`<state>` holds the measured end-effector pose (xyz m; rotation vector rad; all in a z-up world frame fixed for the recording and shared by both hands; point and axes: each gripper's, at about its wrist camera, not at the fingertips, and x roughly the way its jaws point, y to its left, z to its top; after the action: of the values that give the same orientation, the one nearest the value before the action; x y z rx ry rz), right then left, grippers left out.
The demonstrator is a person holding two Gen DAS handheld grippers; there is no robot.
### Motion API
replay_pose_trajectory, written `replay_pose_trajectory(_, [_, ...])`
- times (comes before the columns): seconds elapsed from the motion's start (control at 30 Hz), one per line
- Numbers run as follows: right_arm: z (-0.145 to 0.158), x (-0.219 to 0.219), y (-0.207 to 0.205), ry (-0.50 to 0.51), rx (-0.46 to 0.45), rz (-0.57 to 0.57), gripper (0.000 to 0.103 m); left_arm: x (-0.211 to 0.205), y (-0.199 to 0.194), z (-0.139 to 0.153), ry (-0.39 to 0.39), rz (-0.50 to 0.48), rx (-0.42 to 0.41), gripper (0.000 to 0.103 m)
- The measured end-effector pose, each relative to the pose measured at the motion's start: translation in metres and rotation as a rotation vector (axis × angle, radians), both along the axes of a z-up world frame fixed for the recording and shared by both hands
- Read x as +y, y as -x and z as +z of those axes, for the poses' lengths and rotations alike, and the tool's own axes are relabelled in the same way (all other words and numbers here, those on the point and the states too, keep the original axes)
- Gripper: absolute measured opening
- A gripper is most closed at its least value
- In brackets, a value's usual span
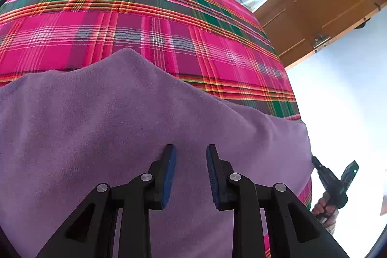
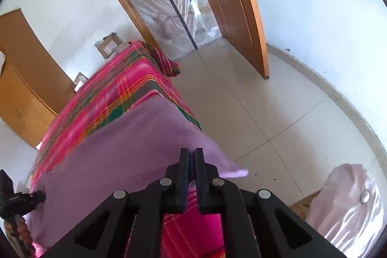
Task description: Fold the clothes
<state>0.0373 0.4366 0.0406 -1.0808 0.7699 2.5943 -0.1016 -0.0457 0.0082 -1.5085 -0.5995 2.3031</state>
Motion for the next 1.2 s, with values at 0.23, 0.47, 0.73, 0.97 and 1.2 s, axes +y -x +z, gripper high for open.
replay_pose_trajectory(0.23, [0.012, -0.001, -0.007, -0.069, -0.008, -0.073, 0.010, -0.006, -0.003, 0.003, 0.007, 0.015, 0.003, 0.027])
replay_pose_trajectory(0.47, [0.041, -0.067, 0.015, -0.137, 0.094, 0.162, 0.017, -0.037, -0.014, 0.017, 0.004, 0.111, 0.045, 0.027])
replay_pose_trajectory(0.73, [0.025, -0.182, 0.053, -0.137, 0.067, 0.500, 0.024, -0.080, -0.042, 0.015, -0.009, 0.232, 0.047, 0.027])
replay_pose_trajectory(0.97, [0.011, -0.241, 0.048, -0.257, 0.028, 0.614, 0.030, -0.123, -0.080, 0.006, -0.021, 0.332, 0.045, 0.027])
replay_pose_trajectory(1.2, [0.005, -0.251, 0.040, -0.314, -0.010, 0.606, 0.036, -0.160, -0.115, 0.004, -0.019, 0.402, 0.063, 0.027])
